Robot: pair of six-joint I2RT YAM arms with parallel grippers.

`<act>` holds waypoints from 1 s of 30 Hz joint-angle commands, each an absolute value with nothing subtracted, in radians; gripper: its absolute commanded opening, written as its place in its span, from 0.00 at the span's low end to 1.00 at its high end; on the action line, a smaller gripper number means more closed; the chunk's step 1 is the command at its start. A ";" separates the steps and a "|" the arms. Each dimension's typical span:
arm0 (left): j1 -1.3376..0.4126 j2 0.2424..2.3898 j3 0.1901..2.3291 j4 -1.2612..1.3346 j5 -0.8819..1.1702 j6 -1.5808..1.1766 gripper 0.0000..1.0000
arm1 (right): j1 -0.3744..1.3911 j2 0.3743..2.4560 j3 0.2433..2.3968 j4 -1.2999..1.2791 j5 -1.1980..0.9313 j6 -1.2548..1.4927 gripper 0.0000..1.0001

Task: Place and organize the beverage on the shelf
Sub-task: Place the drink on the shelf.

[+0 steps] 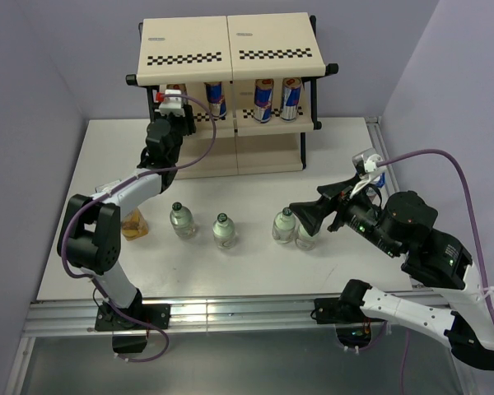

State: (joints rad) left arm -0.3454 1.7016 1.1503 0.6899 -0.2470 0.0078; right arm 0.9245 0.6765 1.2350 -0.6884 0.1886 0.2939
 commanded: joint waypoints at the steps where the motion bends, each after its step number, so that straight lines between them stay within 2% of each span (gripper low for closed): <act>1: -0.341 1.689 1.180 0.778 -0.235 0.025 0.61 | 0.922 0.681 1.236 -0.637 0.172 0.284 1.00; 4: -0.341 1.689 1.181 0.772 -0.238 0.023 0.66 | 0.920 0.681 1.230 -0.634 0.176 0.284 1.00; 9: -0.341 1.657 1.152 0.776 -0.249 0.008 0.80 | 0.920 0.696 1.238 -0.653 0.184 0.281 1.00; 16: -0.341 1.597 1.108 0.775 -0.259 -0.044 0.90 | 0.920 0.706 1.227 -0.653 0.209 0.279 1.00; 18: -0.342 1.580 1.092 0.762 -0.271 -0.055 0.93 | 0.920 0.709 1.224 -0.649 0.221 0.276 1.00; 19: -0.344 1.562 1.088 0.753 -0.272 -0.058 0.98 | 0.920 0.709 1.220 -0.649 0.225 0.276 1.00; 30: -0.350 1.405 1.060 0.558 -0.293 -0.115 0.99 | 0.920 0.761 1.178 -0.617 0.330 0.287 1.00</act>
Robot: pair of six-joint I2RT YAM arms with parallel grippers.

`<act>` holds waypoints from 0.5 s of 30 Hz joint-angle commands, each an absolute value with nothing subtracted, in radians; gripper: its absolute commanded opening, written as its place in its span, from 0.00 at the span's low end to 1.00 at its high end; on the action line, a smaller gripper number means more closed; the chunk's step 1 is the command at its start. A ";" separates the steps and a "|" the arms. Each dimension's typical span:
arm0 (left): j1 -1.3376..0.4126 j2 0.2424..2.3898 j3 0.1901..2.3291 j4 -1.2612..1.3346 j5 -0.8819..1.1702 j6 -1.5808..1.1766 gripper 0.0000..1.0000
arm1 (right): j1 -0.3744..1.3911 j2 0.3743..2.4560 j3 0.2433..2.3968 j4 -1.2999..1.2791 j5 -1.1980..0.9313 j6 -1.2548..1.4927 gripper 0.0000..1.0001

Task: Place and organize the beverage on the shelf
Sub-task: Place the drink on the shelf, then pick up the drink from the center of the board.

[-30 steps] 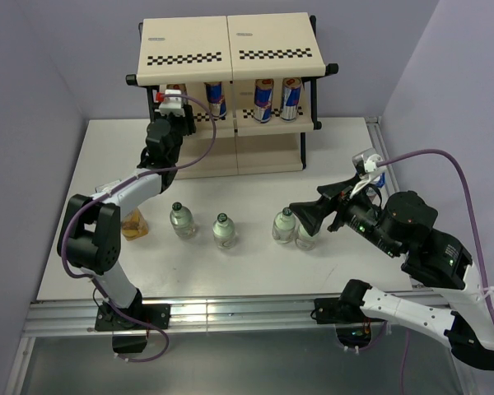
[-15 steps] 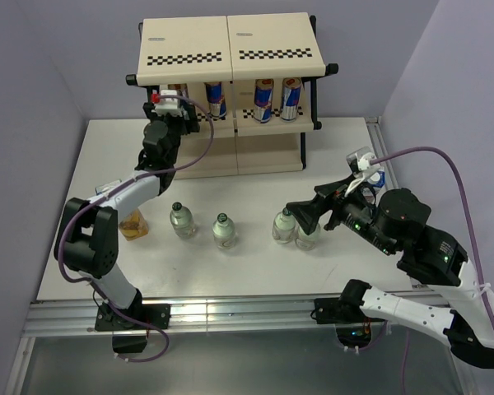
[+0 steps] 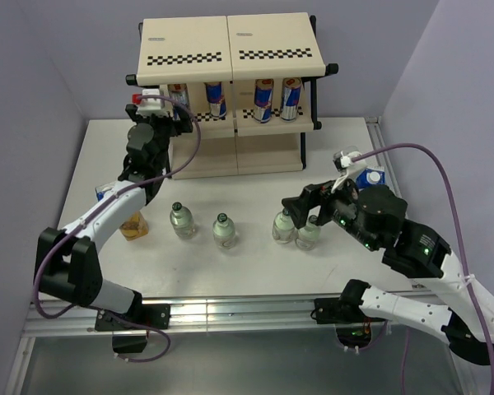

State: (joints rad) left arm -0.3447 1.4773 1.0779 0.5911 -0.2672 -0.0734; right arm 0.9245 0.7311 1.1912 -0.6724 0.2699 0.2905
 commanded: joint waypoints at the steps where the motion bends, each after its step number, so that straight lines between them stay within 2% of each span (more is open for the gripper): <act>1: -0.350 1.393 1.048 0.543 -0.302 -0.123 0.99 | 0.920 0.781 1.169 -0.612 0.353 0.288 1.00; 10: -0.350 1.226 1.020 0.350 -0.397 -0.250 0.99 | 0.916 0.887 1.140 -0.562 0.390 0.357 1.00; 14: -0.348 1.160 1.063 0.139 -0.518 -0.421 0.99 | 0.916 0.870 1.078 -0.474 0.281 0.359 1.00; 15: -0.347 1.141 1.089 0.018 -0.547 -0.505 0.99 | 0.916 0.870 1.065 -0.465 0.262 0.357 1.00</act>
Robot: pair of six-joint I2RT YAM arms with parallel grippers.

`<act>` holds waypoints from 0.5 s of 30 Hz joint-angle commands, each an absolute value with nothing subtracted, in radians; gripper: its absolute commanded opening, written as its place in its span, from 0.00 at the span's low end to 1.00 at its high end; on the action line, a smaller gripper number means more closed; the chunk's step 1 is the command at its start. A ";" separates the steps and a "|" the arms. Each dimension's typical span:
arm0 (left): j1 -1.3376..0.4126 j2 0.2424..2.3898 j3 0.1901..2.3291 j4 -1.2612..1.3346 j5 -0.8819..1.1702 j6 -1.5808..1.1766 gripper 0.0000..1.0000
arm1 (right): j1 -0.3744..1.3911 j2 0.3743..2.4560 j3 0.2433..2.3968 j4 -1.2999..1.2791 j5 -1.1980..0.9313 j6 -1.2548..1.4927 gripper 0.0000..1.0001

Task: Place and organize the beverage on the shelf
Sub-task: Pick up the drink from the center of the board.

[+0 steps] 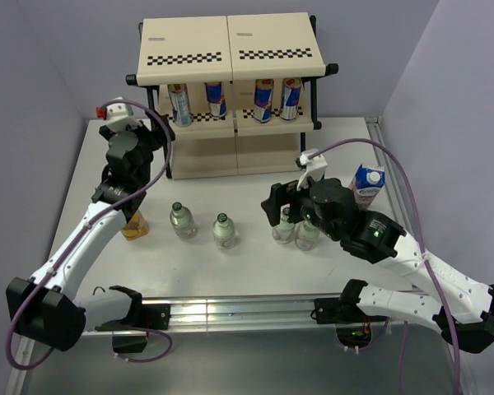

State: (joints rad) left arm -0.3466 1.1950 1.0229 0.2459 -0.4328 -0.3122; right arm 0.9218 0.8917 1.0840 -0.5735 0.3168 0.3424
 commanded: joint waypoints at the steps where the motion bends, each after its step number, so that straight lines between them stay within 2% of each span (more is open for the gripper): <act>1: -0.348 1.135 1.103 -0.044 -0.545 -0.543 1.00 | 0.916 0.868 1.057 -0.457 0.259 0.371 1.00; 4: -0.347 1.106 1.124 -0.195 -0.470 -0.635 0.99 | 0.916 0.893 1.037 -0.431 0.218 0.406 0.98; 10: -0.350 0.999 1.095 -0.349 -0.324 -0.657 0.99 | 0.920 0.998 1.002 -0.376 0.092 0.477 0.83; 15: -0.380 0.936 1.127 -0.498 -0.295 -0.603 0.99 | 1.017 1.118 1.031 -0.367 0.231 0.416 0.81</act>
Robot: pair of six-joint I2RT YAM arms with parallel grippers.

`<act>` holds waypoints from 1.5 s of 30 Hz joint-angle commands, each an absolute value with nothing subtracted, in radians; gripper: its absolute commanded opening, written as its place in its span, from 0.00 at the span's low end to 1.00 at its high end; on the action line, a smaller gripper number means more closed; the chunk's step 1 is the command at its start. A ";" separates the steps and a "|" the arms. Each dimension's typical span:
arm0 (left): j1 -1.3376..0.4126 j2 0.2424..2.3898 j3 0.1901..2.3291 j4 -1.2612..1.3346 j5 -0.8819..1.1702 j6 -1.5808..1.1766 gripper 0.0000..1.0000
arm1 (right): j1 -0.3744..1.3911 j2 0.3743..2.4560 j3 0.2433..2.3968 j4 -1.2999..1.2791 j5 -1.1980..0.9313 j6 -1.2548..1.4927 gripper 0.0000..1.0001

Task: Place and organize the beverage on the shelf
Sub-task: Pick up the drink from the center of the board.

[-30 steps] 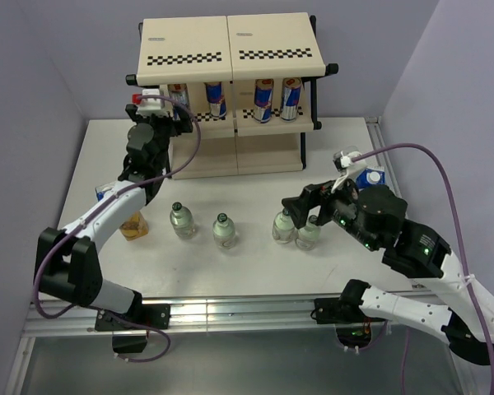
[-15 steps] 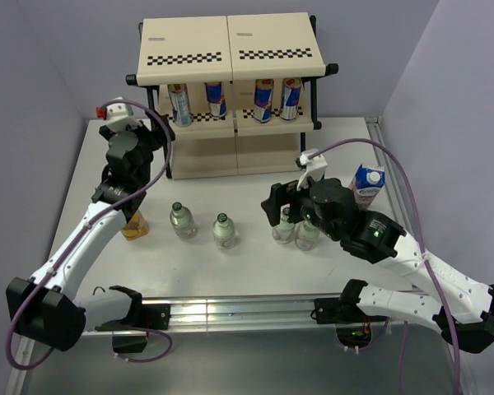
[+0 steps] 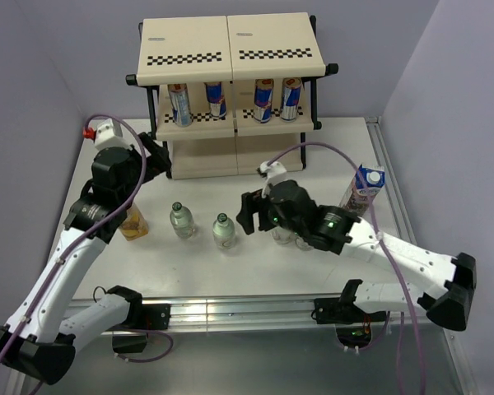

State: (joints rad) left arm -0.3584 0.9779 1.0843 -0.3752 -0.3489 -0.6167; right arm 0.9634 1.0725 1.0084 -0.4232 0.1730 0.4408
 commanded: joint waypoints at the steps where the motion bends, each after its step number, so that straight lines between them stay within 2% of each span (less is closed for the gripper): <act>1: -0.391 0.924 1.129 -0.518 -0.295 -0.597 1.00 | 1.034 1.138 1.035 -0.364 0.253 0.410 0.81; 5: -0.448 0.833 1.120 -0.615 -0.279 -0.559 1.00 | 1.081 1.207 1.029 -0.290 0.342 0.399 0.82; 9: -0.463 0.733 1.059 -0.621 -0.136 -0.508 1.00 | 1.095 1.297 1.028 -0.226 0.406 0.381 0.82; 12: -0.465 0.654 1.020 -0.627 -0.059 -0.476 1.00 | 1.097 1.370 1.058 -0.209 0.428 0.345 0.77; 20: -0.463 0.468 0.989 -0.695 -0.040 -0.405 0.99 | 1.135 1.422 1.141 -0.207 0.413 0.321 0.78; 25: -0.465 0.417 0.977 -0.709 0.008 -0.373 0.99 | 1.149 1.436 1.174 -0.242 0.404 0.328 0.79; 35: -0.465 0.299 0.954 -0.667 -0.052 -0.390 0.99 | 1.155 1.555 1.301 -0.209 0.304 0.219 0.79; 40: -0.465 0.314 0.962 -0.683 -0.064 -0.397 0.99 | 1.154 1.637 1.367 -0.160 0.206 0.147 0.79; 45: -0.465 0.328 0.963 -0.686 -0.058 -0.397 0.99 | 1.154 1.738 1.468 -0.172 0.206 0.127 0.79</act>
State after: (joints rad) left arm -0.4622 0.3126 0.9611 -0.7029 -0.0505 -0.4053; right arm 1.1481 1.7107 1.3968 -0.2131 0.2245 0.1688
